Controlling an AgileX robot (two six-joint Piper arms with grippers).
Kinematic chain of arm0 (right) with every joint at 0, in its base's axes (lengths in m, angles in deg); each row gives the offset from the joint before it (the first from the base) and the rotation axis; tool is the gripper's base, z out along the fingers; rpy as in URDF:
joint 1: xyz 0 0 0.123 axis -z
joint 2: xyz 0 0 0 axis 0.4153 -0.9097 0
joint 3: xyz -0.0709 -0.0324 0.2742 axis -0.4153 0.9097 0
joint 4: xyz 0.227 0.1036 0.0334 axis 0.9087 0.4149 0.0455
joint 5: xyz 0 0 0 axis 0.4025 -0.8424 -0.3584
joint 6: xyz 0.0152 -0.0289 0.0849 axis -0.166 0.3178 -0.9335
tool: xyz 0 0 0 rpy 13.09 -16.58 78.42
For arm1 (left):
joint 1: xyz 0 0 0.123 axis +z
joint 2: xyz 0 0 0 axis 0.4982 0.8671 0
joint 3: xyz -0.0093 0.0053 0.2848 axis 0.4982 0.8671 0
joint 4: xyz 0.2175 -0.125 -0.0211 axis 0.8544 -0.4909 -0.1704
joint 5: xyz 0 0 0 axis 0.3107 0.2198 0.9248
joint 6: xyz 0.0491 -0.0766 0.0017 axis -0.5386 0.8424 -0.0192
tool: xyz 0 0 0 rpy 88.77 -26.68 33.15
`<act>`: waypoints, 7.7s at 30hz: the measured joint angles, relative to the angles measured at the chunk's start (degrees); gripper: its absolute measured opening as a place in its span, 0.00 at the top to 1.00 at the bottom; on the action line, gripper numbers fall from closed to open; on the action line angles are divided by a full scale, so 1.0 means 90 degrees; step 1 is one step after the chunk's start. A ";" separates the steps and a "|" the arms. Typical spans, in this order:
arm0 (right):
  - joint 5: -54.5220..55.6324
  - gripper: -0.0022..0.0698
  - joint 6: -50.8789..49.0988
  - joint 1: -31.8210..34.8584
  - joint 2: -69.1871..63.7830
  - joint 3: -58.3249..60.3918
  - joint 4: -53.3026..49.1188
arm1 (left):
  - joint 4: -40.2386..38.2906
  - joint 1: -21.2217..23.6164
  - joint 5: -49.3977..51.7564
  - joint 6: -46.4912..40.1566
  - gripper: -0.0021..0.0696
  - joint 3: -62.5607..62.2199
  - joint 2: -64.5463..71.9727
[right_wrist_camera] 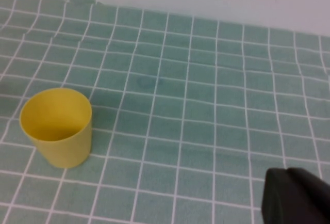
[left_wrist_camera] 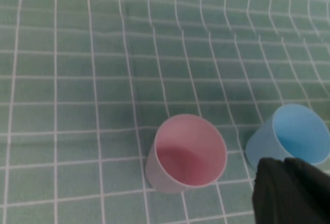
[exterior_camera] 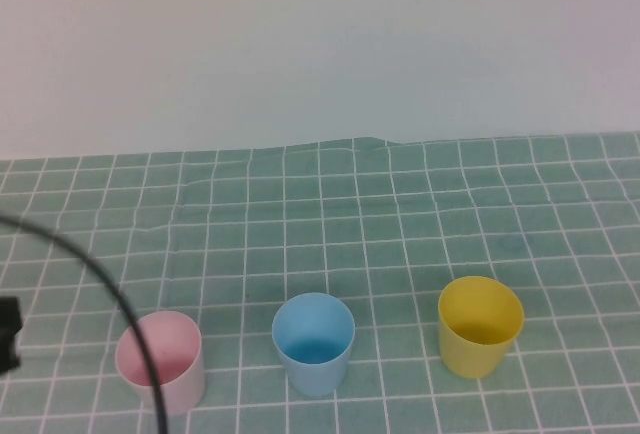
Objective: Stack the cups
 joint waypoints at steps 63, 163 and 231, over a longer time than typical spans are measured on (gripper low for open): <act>-0.0329 0.97 0.0000 0.0000 -0.0024 0.0000 0.0000 | 0.0457 -0.1343 0.1644 0.0095 0.95 -0.3709 0.5591; 0.0100 0.91 0.1368 -0.2357 -0.8902 -0.3718 0.0321 | 0.5104 -0.3179 -0.0968 0.3238 0.97 -0.0370 0.1313; -0.2242 0.79 0.0625 -0.4852 -1.0157 -0.7641 -0.0267 | 0.1454 0.0166 -0.3213 0.1208 0.97 0.1035 -0.1237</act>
